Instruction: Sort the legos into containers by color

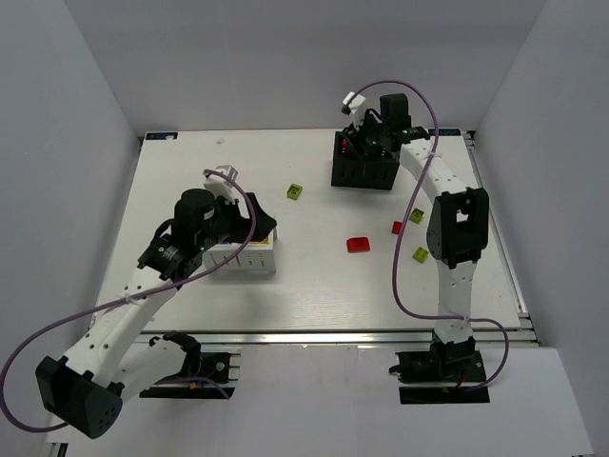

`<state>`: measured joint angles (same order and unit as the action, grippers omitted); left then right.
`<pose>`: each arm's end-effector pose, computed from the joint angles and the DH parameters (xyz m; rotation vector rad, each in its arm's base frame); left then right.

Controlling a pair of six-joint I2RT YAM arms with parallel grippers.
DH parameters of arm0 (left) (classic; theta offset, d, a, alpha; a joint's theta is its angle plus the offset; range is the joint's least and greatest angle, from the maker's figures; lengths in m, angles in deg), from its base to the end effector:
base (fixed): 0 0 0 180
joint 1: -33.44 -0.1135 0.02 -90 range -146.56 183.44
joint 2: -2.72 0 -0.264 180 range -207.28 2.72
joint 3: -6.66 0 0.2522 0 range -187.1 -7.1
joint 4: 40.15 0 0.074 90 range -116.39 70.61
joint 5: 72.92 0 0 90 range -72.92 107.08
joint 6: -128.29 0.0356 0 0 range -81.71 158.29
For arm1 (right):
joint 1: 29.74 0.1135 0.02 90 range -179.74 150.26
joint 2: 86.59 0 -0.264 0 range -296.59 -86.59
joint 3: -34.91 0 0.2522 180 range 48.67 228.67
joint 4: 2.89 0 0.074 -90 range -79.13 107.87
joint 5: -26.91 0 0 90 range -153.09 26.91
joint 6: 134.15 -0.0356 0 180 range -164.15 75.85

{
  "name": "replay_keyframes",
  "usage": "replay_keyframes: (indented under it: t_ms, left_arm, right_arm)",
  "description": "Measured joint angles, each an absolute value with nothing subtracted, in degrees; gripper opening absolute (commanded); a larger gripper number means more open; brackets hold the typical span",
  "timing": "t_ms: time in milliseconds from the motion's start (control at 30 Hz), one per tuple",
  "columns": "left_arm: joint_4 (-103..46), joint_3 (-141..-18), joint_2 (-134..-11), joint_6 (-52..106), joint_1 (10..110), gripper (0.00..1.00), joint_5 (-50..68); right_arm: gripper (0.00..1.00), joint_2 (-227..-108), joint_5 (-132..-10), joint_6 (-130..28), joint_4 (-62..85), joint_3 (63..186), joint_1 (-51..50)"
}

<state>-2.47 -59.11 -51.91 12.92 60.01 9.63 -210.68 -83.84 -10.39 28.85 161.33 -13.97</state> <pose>0.1879 -0.0991 0.3287 0.1066 2.0998 -0.6918 0.4907 0.1517 0.2897 -1.0533 1.7620 0.1827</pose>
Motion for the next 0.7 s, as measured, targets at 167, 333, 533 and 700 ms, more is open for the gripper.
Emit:
replay_keyframes:
  t_ms: [167, 333, 533, 700]
  left_arm:
    - [-6.2, -59.1, -55.9, 11.6, 60.7, 0.94, 3.7]
    - [-9.9, -59.5, -60.0, 10.3, 62.8, 0.79, 0.7]
    - [-15.0, -65.9, -73.7, 10.4, 69.8, 0.34, -1.4]
    - [-15.1, -74.9, -89.4, 18.5, 75.9, 0.78, -2.1]
  right_arm:
    - [0.61, -210.7, -84.9, -11.9, 28.7, 161.8, -14.1]
    - [0.38, -210.6, -86.9, -14.5, 28.3, 162.2, -14.8]
    - [0.13, -199.6, -97.7, -29.0, 23.0, 148.2, -19.7]
    - [0.89, -182.0, -120.5, -39.2, 17.2, 131.5, -31.3]
